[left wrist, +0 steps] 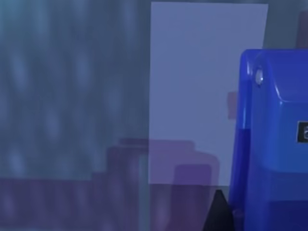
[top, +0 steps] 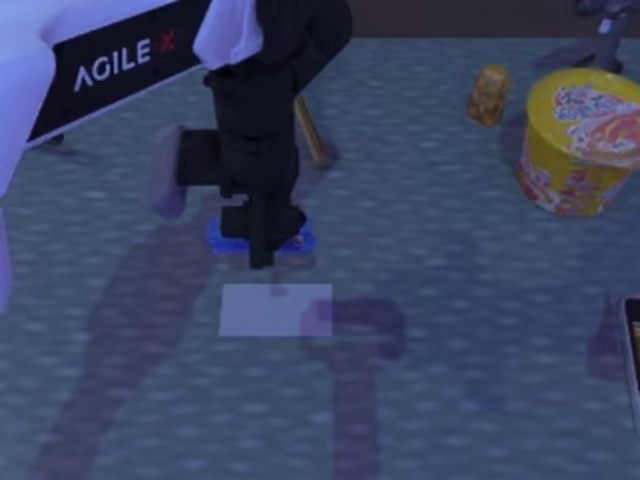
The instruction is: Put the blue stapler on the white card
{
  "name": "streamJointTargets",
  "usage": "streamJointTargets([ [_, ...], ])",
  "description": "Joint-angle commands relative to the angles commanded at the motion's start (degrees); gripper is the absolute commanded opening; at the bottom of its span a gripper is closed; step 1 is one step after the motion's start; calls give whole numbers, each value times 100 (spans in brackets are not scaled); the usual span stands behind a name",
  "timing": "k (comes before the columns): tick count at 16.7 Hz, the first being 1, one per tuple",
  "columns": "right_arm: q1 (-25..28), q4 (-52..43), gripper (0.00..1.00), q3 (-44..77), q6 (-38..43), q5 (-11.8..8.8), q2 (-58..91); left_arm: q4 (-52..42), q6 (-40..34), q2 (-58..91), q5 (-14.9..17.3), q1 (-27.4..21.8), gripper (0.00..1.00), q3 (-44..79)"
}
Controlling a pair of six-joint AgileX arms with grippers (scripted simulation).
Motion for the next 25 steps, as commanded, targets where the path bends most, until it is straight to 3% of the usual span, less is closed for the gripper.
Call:
streamJointTargets([
  [7, 0, 0, 100, 0, 0, 0, 0, 91, 1, 29, -3, 33, 0, -88],
  [15, 0, 0, 100, 0, 0, 0, 0, 1844, 12, 404, 4, 30, 0, -1402],
  [21, 0, 0, 100, 0, 0, 0, 0, 2059, 15, 460, 4, 22, 0, -1592],
  [25, 0, 0, 100, 0, 0, 0, 0, 2059, 15, 460, 4, 22, 30, -1592],
])
